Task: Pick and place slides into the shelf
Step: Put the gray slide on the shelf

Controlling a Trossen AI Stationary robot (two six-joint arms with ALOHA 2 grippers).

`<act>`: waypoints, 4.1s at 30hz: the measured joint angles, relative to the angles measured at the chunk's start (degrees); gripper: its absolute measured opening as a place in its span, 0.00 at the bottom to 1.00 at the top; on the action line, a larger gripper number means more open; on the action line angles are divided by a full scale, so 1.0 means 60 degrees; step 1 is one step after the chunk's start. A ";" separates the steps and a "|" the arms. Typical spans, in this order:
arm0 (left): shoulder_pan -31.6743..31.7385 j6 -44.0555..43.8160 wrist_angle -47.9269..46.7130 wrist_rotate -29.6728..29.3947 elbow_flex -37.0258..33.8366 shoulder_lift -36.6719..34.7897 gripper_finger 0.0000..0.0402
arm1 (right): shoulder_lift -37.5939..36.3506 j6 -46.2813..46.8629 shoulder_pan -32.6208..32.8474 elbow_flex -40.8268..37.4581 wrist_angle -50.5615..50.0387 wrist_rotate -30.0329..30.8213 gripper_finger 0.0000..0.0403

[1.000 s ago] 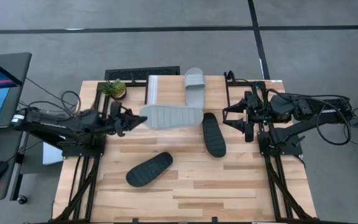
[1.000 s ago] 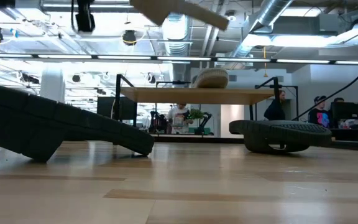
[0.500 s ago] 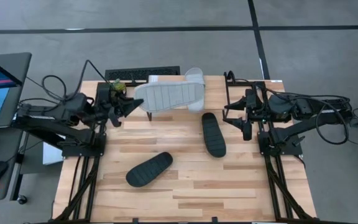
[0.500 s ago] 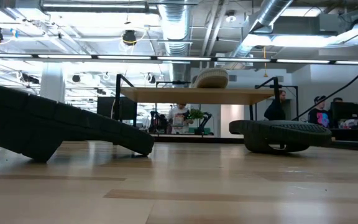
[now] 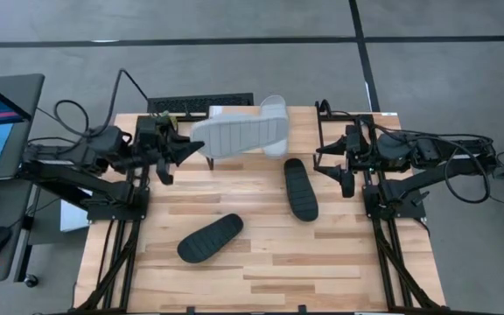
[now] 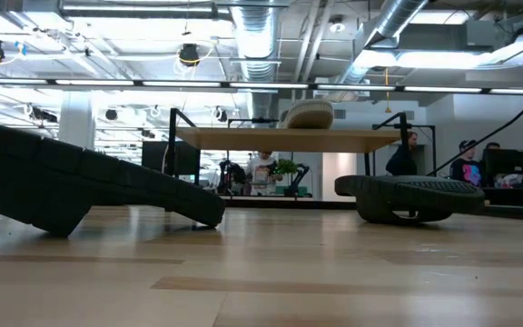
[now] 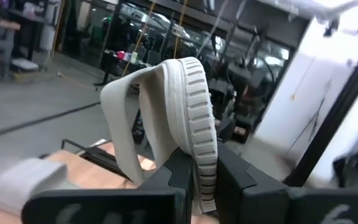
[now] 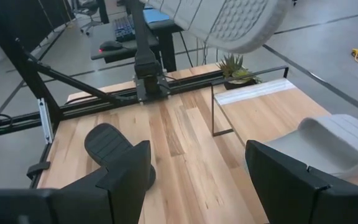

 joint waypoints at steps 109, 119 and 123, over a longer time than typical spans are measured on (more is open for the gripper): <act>0.0000 0.9018 -0.1310 0.3963 0.0041 -0.0565 0.04 | 0.2667 -0.4748 -0.0128 -0.0007 0.6209 -0.3908 0.63; 0.0000 0.9012 -0.1306 0.3974 0.0041 -0.0565 0.04 | 0.2960 -0.4260 -0.0569 0.0000 0.6700 -0.4587 0.35; -0.0007 0.8912 -0.1292 0.4010 0.0041 -0.0561 0.04 | 0.2962 -0.3983 -0.0818 0.0000 0.6710 -0.5351 0.13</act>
